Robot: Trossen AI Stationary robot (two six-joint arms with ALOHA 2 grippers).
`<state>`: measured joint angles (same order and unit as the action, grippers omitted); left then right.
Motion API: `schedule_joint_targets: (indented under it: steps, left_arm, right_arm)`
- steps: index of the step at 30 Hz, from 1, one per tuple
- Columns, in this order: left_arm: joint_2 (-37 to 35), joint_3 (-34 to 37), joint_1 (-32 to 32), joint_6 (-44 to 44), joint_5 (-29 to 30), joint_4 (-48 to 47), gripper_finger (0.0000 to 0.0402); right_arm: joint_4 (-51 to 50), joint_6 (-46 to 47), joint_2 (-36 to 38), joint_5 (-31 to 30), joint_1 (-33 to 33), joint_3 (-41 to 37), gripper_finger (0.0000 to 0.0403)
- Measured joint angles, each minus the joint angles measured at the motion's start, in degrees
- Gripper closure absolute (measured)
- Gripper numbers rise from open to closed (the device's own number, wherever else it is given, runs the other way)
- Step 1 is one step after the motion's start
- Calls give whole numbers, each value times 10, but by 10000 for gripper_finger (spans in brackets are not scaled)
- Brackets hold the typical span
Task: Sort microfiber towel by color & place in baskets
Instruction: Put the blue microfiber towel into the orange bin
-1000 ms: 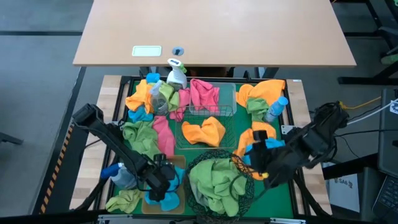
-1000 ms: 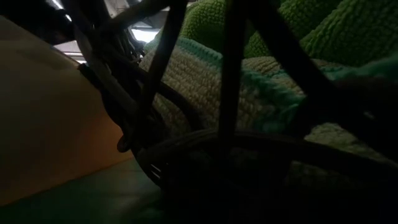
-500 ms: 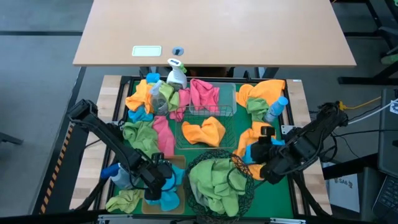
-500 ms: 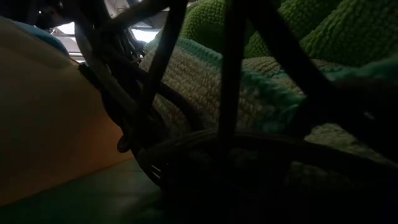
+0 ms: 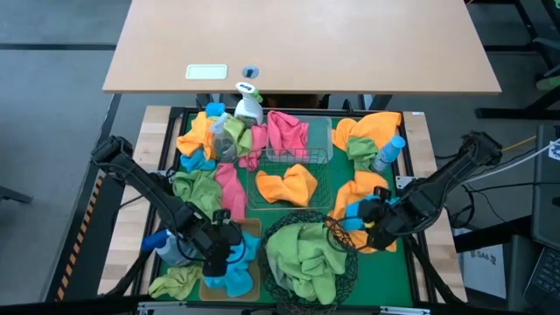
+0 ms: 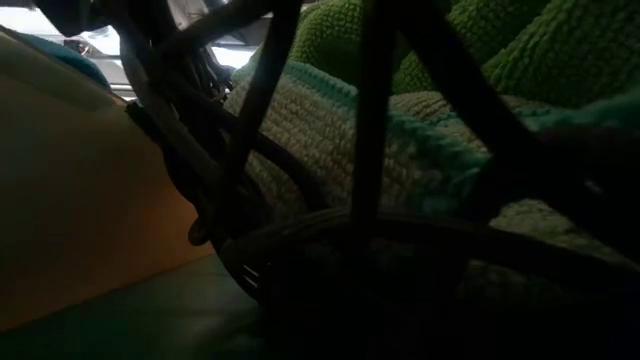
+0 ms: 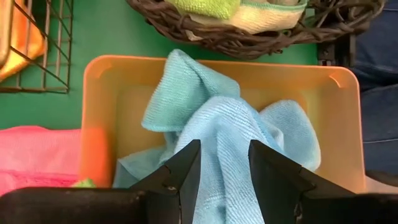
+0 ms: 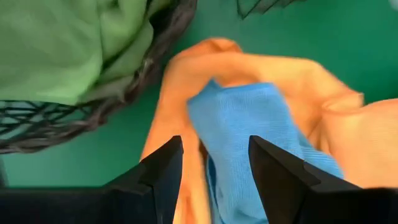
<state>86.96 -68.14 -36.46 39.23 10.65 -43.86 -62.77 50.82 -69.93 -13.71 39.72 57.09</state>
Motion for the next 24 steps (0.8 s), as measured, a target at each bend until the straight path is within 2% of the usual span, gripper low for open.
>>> schedule_joint_targets:
  steps: [7,10,14,21,24]
  left_arm:
    - [0,0,16,-11,2,3,272]
    - [0,0,21,-12,2,3,272]
    - [0,0,26,-13,2,3,272]
    - [0,0,29,-24,4,14,272]
    - [0,0,29,-24,4,14,272]
  right_arm:
    - [50,40,0,-1,0,-110,219]
    - [62,72,0,20,0,-138,219]
    - [89,76,0,58,0,-157,219]
    - [98,75,0,54,0,-166,219]
    - [98,75,0,54,0,-166,234]
